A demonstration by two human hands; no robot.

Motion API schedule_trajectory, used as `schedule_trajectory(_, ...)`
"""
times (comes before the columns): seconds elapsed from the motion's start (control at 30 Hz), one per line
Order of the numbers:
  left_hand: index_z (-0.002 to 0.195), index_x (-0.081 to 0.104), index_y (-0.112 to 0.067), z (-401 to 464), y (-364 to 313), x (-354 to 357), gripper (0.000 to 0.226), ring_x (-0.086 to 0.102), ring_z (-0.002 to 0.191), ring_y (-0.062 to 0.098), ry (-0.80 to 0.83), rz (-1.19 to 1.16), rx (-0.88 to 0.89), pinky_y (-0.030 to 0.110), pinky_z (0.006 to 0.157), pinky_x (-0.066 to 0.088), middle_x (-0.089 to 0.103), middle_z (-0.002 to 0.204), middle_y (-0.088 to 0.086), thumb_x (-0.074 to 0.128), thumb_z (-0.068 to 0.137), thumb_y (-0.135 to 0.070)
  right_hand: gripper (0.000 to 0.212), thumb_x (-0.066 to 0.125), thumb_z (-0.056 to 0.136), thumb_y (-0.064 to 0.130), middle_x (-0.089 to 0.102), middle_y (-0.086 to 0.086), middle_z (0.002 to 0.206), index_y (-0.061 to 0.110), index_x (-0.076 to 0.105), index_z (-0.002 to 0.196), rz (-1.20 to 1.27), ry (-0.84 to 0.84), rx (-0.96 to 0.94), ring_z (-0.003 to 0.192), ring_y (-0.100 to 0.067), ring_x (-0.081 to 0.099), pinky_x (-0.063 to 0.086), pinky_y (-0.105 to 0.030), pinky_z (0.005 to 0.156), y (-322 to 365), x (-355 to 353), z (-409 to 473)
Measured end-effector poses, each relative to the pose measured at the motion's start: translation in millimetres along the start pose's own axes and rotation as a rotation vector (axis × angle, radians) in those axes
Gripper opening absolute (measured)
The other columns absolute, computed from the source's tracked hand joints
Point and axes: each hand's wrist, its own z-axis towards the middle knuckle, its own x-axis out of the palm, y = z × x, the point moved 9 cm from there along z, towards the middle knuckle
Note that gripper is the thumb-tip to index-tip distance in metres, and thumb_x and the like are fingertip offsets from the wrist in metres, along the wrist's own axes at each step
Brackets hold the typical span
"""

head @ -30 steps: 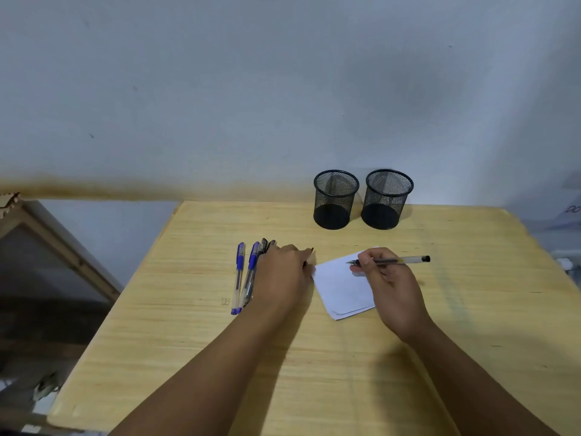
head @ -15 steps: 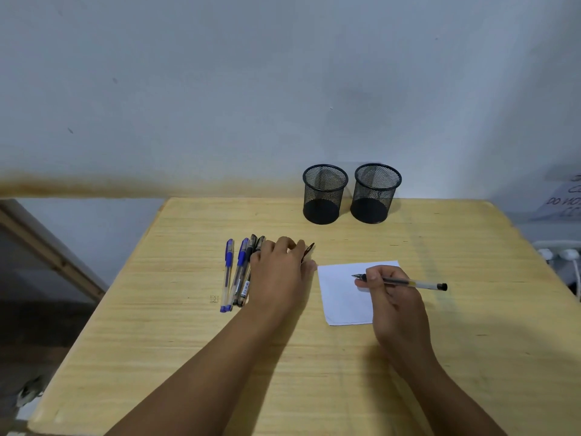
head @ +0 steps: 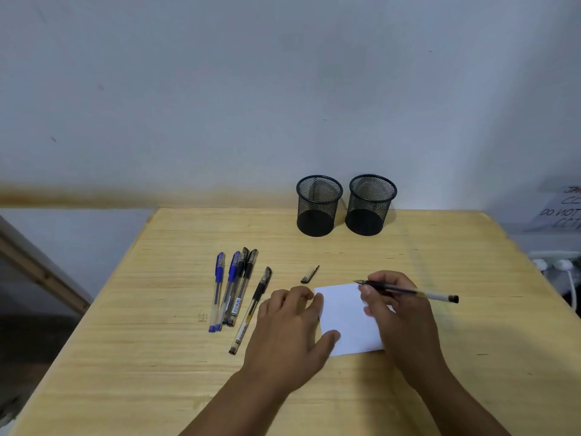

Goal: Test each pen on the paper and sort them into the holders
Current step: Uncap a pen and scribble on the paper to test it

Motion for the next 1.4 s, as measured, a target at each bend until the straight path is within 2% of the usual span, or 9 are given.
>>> schedule_trajectory(0.1, 0.142, 0.041, -0.034, -0.2, -1.4, 0.2, 0.062, 0.027, 0.127, 0.014, 0.011, 0.016, 0.008, 0.035, 0.103, 0.026, 0.038, 0.141, -0.012, 0.036, 0.089, -0.065, 0.01, 0.07, 0.088, 0.012, 0.072, 0.005, 0.089, 0.018, 0.067, 0.094, 0.018, 0.038, -0.039, 0.086, -0.016, 0.07, 0.06, -0.039, 0.083, 8.6, 15.3, 13.4)
schedule_trajectory(0.23, 0.138, 0.044, -0.034, 0.5, -1.4, 2.4, 0.059, 0.029, 0.125, 0.015, 0.009, 0.001, 0.004, 0.034, 0.101, 0.027, 0.041, 0.139, -0.011, 0.037, 0.088, -0.064, 0.017, 0.07, 0.088, 0.01, 0.074, 0.002, 0.087, 0.027, 0.064, 0.088, 0.135, 0.111, 0.016, 0.084, -0.015, 0.072, 0.06, -0.034, 0.083, 6.6, 40.0, 23.2)
schedule_trajectory(0.33, 0.135, 0.047, -0.032, -0.6, -1.2, 2.8, 0.057, 0.033, 0.122, 0.014, -0.003, -0.007, 0.012, 0.034, 0.099, 0.031, 0.045, 0.136, -0.01, 0.04, 0.088, -0.063, 0.018, 0.073, 0.085, 0.008, 0.074, 0.004, 0.086, 0.024, 0.065, 0.086, 0.092, 0.129, 0.004, 0.082, -0.009, 0.071, 0.059, -0.03, 0.083, 0.1, 49.9, 23.1)
schedule_trajectory(0.5, 0.136, 0.048, -0.028, -5.7, -1.7, 1.6, 0.06, 0.037, 0.124, 0.015, 0.003, -0.019, 0.057, 0.035, 0.101, 0.038, 0.046, 0.137, -0.01, 0.042, 0.088, -0.063, 0.01, 0.075, 0.084, 0.014, 0.074, 0.0, 0.083, 0.015, 0.066, 0.09, -0.042, 0.119, -0.068, 0.081, -0.017, 0.071, 0.059, -0.035, 0.078, -3.3, 46.4, 31.7)
schedule_trajectory(0.7, 0.142, 0.044, -0.029, -9.6, 1.6, 3.8, 0.067, 0.03, 0.132, 0.015, 0.027, -0.018, 0.056, 0.034, 0.106, 0.035, 0.04, 0.146, -0.01, 0.039, 0.087, -0.067, 0.009, 0.073, 0.086, 0.022, 0.071, 0.007, 0.074, 0.021, 0.064, 0.085, -0.126, 0.164, -0.067, 0.072, -0.004, 0.067, 0.05, -0.016, 0.067, -3.7, 51.4, 33.5)
schedule_trajectory(0.97, 0.136, 0.049, -0.029, -6.0, 0.6, -0.6, 0.065, 0.034, 0.127, 0.015, 0.03, -0.029, 0.046, 0.032, 0.101, 0.037, 0.044, 0.14, -0.01, 0.045, 0.082, -0.065, 0.011, 0.074, 0.083, 0.02, 0.072, 0.015, 0.081, 0.028, 0.066, 0.084, -0.114, 0.172, -0.086, 0.081, 0.002, 0.066, 0.047, -0.009, 0.071, -5.2, 52.5, 29.8)
schedule_trajectory(1.13, 0.133, 0.049, -0.031, -4.8, 1.7, -1.4, 0.063, 0.033, 0.127, 0.016, 0.042, -0.026, 0.035, 0.032, 0.101, 0.037, 0.044, 0.139, -0.011, 0.046, 0.081, -0.066, 0.013, 0.074, 0.083, 0.02, 0.071, 0.014, 0.083, 0.029, 0.065, 0.085, -0.094, 0.173, -0.091, 0.082, 0.0, 0.066, 0.049, -0.015, 0.076, -4.3, 53.1, 29.7)
schedule_trajectory(1.27, 0.129, 0.053, -0.03, -5.5, 1.8, -1.6, 0.061, 0.037, 0.125, 0.017, 0.037, -0.039, 0.036, 0.035, 0.099, 0.041, 0.049, 0.137, -0.009, 0.049, 0.081, -0.065, 0.019, 0.076, 0.081, 0.023, 0.068, 0.015, 0.079, 0.028, 0.06, 0.088, -0.116, 0.122, -0.116, 0.082, 0.004, 0.065, 0.049, -0.011, 0.07, -3.7, 50.7, 28.2)
schedule_trajectory(1.4, 0.126, 0.062, -0.027, -7.8, 3.4, 0.7, 0.058, 0.044, 0.122, 0.018, 0.012, -0.07, 0.038, 0.038, 0.095, 0.047, 0.057, 0.132, -0.006, 0.053, 0.081, -0.064, 0.017, 0.077, 0.079, 0.028, 0.068, 0.016, 0.078, 0.028, 0.061, 0.085, -0.147, 0.093, -0.114, 0.078, 0.001, 0.066, 0.049, -0.015, 0.071, -4.7, 48.9, 28.8)
